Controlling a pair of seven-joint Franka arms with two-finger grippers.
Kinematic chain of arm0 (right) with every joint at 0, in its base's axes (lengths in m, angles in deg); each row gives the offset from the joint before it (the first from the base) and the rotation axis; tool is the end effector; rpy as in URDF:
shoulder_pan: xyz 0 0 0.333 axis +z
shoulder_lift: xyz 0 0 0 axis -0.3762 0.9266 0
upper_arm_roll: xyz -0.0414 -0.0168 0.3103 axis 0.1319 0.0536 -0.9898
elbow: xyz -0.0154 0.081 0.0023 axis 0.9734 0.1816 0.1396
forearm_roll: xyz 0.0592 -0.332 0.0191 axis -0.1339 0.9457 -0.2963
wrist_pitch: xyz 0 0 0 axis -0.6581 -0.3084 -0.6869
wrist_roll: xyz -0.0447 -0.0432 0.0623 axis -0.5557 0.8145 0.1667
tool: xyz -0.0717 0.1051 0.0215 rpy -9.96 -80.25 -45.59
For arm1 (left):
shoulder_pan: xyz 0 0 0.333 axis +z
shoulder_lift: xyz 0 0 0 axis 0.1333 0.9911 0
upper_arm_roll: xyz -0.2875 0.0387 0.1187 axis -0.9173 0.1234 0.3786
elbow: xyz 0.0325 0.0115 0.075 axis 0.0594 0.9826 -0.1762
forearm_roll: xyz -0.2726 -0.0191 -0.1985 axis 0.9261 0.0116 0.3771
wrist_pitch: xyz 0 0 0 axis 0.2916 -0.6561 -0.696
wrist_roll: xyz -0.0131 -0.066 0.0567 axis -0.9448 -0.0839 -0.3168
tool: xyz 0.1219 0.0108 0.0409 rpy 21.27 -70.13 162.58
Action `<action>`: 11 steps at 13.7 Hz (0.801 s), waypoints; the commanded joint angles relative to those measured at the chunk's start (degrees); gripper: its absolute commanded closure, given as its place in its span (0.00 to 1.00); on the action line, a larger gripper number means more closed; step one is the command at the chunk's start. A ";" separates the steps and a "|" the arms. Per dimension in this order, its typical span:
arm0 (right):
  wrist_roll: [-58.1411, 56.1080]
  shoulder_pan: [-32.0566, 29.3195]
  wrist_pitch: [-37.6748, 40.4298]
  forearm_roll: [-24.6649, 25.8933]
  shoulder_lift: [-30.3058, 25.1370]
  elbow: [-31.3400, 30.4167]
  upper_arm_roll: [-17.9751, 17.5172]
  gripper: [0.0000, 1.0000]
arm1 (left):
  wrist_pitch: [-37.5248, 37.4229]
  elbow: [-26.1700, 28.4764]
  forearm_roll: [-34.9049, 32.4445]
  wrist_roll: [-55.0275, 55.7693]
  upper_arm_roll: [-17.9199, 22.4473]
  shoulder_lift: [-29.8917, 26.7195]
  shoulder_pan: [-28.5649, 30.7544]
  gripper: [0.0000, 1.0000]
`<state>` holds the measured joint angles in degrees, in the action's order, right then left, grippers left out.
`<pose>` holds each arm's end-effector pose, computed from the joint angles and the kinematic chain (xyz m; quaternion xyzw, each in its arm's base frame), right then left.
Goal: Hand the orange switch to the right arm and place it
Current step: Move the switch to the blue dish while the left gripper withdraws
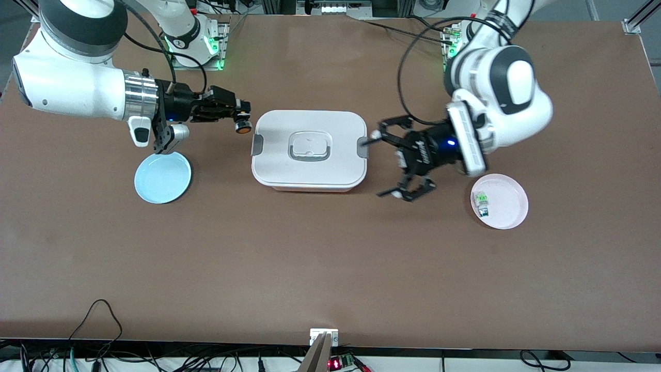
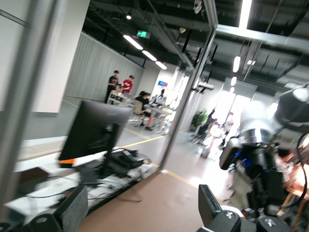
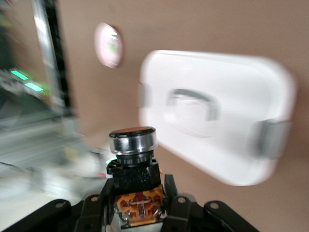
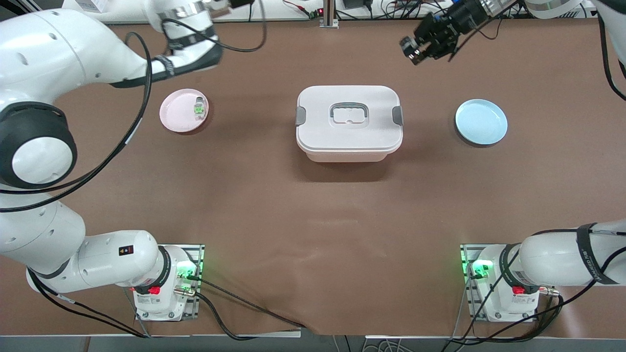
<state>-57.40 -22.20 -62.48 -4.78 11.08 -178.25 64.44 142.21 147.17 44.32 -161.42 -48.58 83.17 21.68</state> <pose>0.4742 0.1943 0.4926 -0.9240 -0.1146 0.0919 0.3529 0.5769 -0.2352 0.5051 0.6566 -0.2974 0.5219 0.4561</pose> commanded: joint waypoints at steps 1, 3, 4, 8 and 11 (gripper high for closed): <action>-13.29 -0.95 1.19 13.13 0.80 1.21 -0.27 0.93 | -3.10 2.12 -11.15 -0.49 1.21 -3.11 6.35 0.00; -21.82 -1.22 0.49 22.28 1.23 0.59 0.78 0.92 | -11.43 2.12 -21.34 -0.14 7.68 -3.12 7.86 0.00; -26.30 -1.22 0.22 25.19 1.85 0.59 1.65 0.92 | -13.99 2.04 -27.14 -0.05 11.29 -3.12 7.86 0.00; -45.37 -1.22 -7.22 29.97 2.29 -5.19 6.74 0.92 | -17.44 -0.32 -49.46 1.88 21.25 -4.60 7.86 0.00; -54.36 -1.30 -15.92 32.94 2.47 -12.13 10.27 0.92 | -18.05 -3.67 -66.78 12.04 23.98 -6.01 7.25 0.00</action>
<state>-106.73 -23.32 -73.26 25.97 14.66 -185.25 73.49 125.28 144.96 -13.63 -156.03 -26.20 79.56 30.23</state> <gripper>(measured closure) 0.577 0.000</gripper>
